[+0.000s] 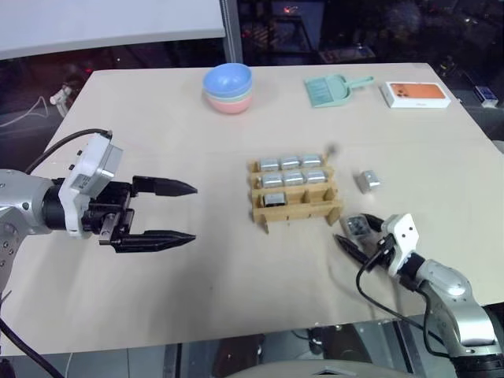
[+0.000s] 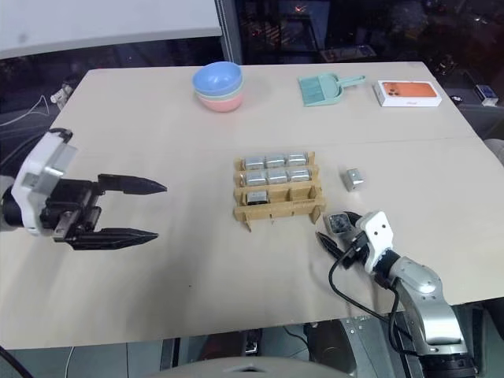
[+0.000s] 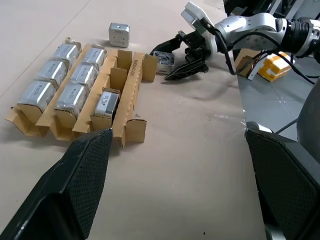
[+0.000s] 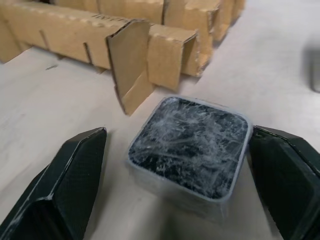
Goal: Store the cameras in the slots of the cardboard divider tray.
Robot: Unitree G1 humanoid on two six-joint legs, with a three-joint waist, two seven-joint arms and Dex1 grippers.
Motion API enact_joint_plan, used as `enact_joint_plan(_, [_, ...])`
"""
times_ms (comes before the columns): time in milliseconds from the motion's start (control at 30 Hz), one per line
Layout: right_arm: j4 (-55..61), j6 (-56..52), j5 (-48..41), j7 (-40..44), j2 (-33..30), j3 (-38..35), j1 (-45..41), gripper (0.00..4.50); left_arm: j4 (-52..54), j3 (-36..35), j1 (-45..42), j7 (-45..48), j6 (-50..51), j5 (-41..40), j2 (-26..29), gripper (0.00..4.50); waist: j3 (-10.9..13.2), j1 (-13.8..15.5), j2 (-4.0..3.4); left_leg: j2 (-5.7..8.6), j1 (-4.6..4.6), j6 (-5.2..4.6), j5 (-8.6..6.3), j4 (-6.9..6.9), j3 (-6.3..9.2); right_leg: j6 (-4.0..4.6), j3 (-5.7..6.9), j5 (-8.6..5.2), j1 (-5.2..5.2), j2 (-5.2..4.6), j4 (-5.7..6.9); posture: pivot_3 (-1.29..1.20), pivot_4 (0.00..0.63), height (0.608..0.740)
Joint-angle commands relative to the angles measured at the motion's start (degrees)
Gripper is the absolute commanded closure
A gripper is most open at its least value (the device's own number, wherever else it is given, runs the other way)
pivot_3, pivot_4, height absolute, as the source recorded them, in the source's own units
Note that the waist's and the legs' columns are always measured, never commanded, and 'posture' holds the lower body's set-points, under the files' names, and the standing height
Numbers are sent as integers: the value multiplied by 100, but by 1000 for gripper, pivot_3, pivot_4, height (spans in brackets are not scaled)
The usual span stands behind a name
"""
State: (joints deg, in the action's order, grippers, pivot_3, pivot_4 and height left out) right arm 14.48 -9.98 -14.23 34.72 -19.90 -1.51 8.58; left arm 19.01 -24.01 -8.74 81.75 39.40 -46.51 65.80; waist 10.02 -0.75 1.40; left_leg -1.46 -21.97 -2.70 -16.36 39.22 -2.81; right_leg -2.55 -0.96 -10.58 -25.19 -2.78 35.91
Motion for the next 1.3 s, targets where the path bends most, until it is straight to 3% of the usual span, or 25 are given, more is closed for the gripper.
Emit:
enact_joint_plan(33, [258, 94, 254, -609, 261, 17, 158, 0, -32, 20, -86, 84, -128, 27, 92, 127, 0, -1, 0, 0, 0, 0, 0, 0, 0, 0, 0, 0, 0, 0, 0, 0, 150, 740])
enact_joint_plan(100, [288, 152, 337, -787, 381, 37, 207, 0, -38, 42, -86, 93, -140, 34, 85, 127, -1, -1, 1, -2, 0, 1, 0, 1, -2, 0, -1, 0, 0, -1, 0, 0, 150, 740])
enact_joint_plan(200, [316, 186, 345, -876, 434, 21, 248, 760, -21, 52, -77, 92, -132, 8, 92, 96, -1, -1, 1, -4, 0, 1, 0, 1, -1, 0, -1, 0, 0, -2, 0, 0, 150, 740])
enact_joint_plan(300, [321, 204, 360, -865, 397, 36, 253, 2256, -42, 85, -96, 108, -145, 6, 102, 96, -1, 0, 1, -5, 0, 1, 0, 1, -2, 0, -1, 0, 0, -3, 0, 0, 150, 740])
enact_joint_plan(333, [326, 212, 362, -856, 379, 31, 253, 2442, -49, 101, -109, 112, -150, 6, 102, 96, -1, 1, 1, -5, 0, 1, 0, 1, -2, 0, -1, 0, 0, -3, 0, 0, 150, 740])
enact_joint_plan(567, [322, 601, 381, -464, -182, -225, 23, 2440, 35, 167, -211, -38, 45, -253, -52, 96, 1, 2, -2, -3, -1, 0, 0, 1, -3, 0, -3, 0, 0, -3, -1, 0, 150, 740])
enact_joint_plan(800, [-223, 2687, 763, 393, -1501, -420, -813, 2440, 13, 457, -536, -195, 559, -868, -368, 96, 2, -6, -1, 5, 1, 0, 0, 1, -4, -1, -4, 0, 0, 4, -1, 0, 150, 740])
enact_joint_plan(933, [-599, 4051, 1446, 935, -1930, 254, -2119, 2440, 19, 1017, -1134, -959, 1037, -1262, -1091, 96, 3, -20, -4, 0, 2, -1, 0, 2, -1, -1, -6, 1, 1, 13, 2, 0, 150, 740])
enact_joint_plan(1133, [-1229, 5220, 2076, 996, -1749, 1073, -3488, 2440, -50, 1437, -1607, -1798, 1595, -1659, -1921, 96, 3, 6, 4, 4, -5, -1, 1, 10, 5, 2, -3, 28, 2, 12, 6, 0, 150, 740])
enact_joint_plan(1300, [-1258, 5657, 2373, 843, -1511, 1430, -3761, 2440, -121, 1586, -1773, -2331, 1930, -1867, -2343, 96, 3, 10, 5, 13, -22, 24, 15, 10, 10, 0, -2, 30, -5, -3, -5, 0, 150, 740])
